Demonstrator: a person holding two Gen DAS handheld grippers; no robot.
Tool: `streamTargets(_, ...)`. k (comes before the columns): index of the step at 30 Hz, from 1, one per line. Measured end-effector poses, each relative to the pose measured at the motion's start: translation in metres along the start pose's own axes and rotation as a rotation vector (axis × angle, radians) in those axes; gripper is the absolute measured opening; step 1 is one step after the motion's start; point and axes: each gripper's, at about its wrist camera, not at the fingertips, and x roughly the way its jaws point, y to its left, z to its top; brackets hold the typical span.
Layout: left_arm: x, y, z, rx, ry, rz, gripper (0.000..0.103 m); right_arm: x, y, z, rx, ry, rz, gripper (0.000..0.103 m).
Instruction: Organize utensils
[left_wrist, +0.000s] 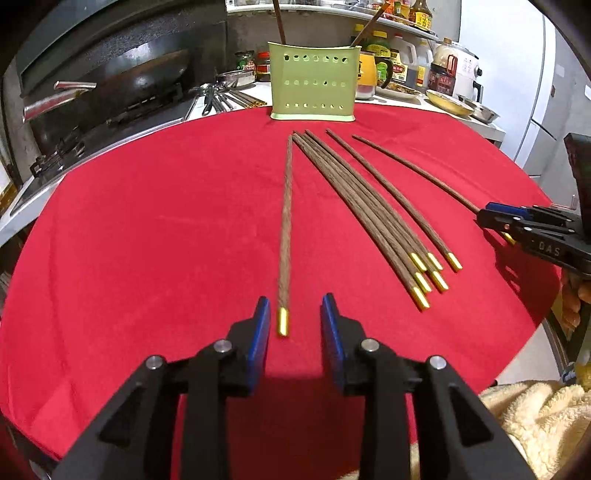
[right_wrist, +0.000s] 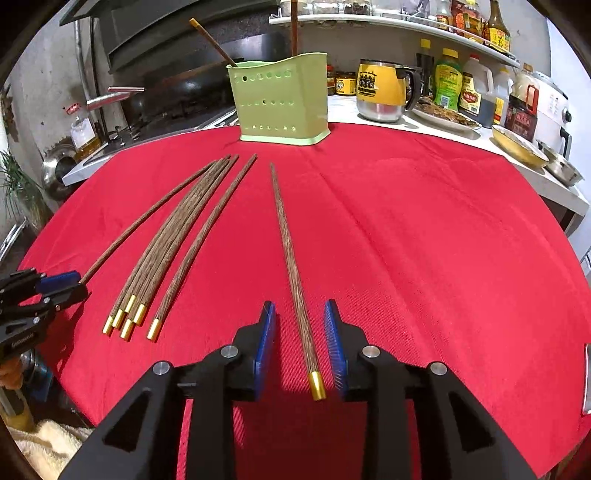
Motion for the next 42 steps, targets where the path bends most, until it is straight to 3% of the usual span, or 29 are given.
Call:
streamTargets(7,0.004,-0.001,0.003,-0.01,-0.01,0.034,0.028,-0.001,-0.003,-0.002,0.005,-0.014,0.023,0.03)
streamTargets(16,0.008,0.0,0.006,-0.006,-0.01,0.046,0.028,-0.008,0.008,-0.014,-0.101,-0.036,0.03,0.03)
streamTargets(26,0.006,-0.004,0.003,0.013,-0.014,0.067,0.02,-0.021,-0.003,-0.028,-0.069,-0.047,0.017,0.028)
streamTargets(28,0.006,-0.006,0.002,0.027,-0.02,0.071,0.019,-0.021,-0.002,-0.03,-0.076,-0.056,0.004,0.022)
streamTargets(30,0.006,-0.008,0.001,0.045,-0.029,0.1,0.008,-0.023,-0.002,-0.031,-0.069,-0.062,0.012,0.009)
streamTargets(35,0.005,-0.004,0.002,0.04,-0.037,0.078,0.007,-0.024,-0.002,-0.031,-0.05,-0.075,0.013,0.007)
streamTargets(38,-0.005,0.003,0.009,0.013,-0.078,0.079,0.007,-0.032,-0.002,-0.026,-0.038,-0.106,0.025,0.007)
streamTargets(42,-0.037,0.015,0.026,-0.034,-0.194,0.069,0.007,-0.05,-0.002,-0.009,-0.014,-0.166,0.051,0.007)
